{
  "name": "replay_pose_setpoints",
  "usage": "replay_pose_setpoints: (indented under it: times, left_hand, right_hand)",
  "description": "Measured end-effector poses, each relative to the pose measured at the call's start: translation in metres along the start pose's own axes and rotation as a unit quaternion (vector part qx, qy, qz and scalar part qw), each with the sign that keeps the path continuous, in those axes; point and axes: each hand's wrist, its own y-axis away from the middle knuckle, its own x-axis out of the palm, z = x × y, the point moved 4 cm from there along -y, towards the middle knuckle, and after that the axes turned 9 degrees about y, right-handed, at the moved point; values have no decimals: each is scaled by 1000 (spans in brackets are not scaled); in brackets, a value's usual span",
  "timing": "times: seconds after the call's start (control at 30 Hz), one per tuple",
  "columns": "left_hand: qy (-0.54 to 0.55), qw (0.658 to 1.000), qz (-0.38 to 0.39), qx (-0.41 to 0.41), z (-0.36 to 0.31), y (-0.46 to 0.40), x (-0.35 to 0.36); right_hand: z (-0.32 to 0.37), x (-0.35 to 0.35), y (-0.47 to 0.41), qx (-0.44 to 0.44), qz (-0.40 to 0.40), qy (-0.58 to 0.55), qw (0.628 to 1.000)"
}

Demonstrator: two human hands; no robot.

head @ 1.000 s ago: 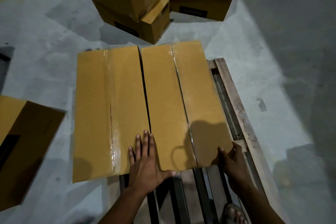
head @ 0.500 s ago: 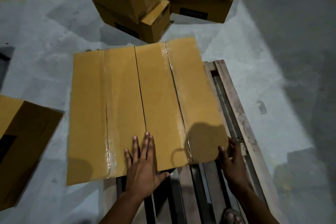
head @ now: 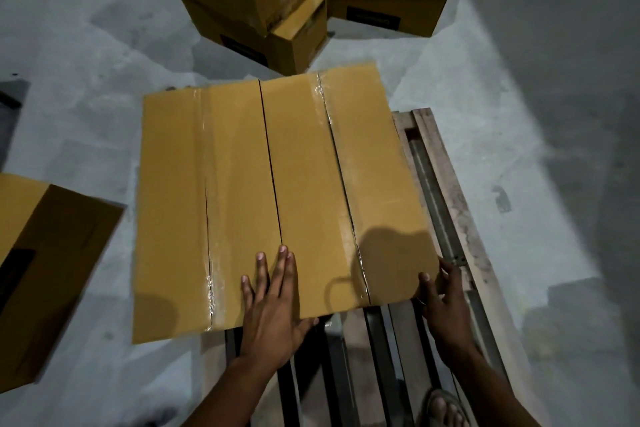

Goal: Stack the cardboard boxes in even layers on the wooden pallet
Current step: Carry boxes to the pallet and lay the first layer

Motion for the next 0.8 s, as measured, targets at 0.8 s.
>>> replay_pose_setpoints:
  times: [0.8]
  left_hand:
    - [42, 998, -17, 47, 20, 6, 11]
  right_hand:
    - [-6, 8, 3, 41, -21, -21, 999]
